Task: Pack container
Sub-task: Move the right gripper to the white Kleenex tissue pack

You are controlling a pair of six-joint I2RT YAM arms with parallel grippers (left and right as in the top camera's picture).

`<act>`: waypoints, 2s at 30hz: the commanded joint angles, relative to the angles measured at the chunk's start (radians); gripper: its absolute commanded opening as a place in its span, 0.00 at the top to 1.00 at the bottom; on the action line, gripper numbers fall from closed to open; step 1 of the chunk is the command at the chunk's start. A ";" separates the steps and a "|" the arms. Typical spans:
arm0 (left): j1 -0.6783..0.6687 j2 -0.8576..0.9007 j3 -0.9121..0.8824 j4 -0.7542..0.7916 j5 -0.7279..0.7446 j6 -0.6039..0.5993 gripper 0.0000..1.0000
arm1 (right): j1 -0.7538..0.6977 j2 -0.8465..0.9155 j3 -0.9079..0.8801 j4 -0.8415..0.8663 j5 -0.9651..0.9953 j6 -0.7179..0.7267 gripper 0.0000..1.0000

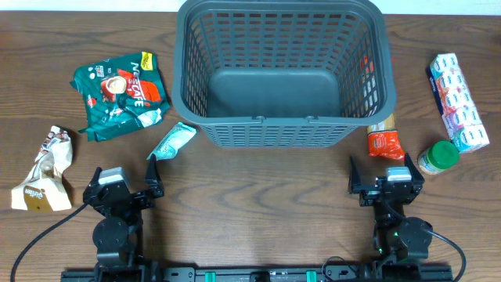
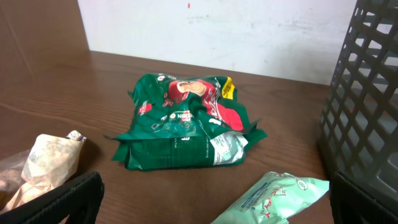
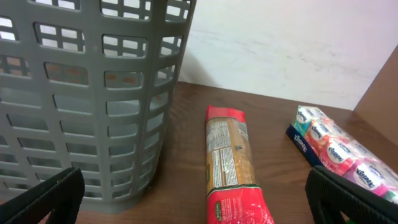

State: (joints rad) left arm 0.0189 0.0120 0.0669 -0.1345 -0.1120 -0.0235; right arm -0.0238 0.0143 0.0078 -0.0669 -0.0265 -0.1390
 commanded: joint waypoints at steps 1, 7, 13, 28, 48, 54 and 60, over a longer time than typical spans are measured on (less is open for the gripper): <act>0.006 0.000 -0.019 -0.029 -0.012 0.000 0.01 | 0.012 -0.009 0.000 -0.005 -0.008 0.090 0.01; 0.006 0.000 -0.019 -0.029 -0.012 0.000 0.01 | 0.010 0.024 0.114 -0.125 0.108 0.217 0.01; 0.006 0.000 -0.019 -0.029 -0.012 0.000 0.01 | 0.009 0.196 0.364 -0.173 0.337 0.148 0.01; 0.006 0.000 -0.019 -0.029 -0.012 0.000 0.02 | -0.197 1.042 1.511 -0.785 0.196 0.006 0.01; 0.006 0.000 -0.019 -0.029 -0.012 0.000 0.01 | -0.690 1.611 2.066 -1.139 -0.255 -0.046 0.01; 0.006 0.000 -0.019 -0.029 -0.012 0.000 0.02 | -0.685 1.650 2.066 -1.121 -0.323 -0.200 0.01; 0.006 0.000 -0.019 -0.029 -0.012 0.000 0.01 | -0.681 1.792 2.083 -1.180 -0.356 -0.278 0.01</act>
State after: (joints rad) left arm 0.0189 0.0132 0.0673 -0.1345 -0.1120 -0.0238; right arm -0.7120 1.7142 2.0712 -1.2098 -0.3412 -0.3332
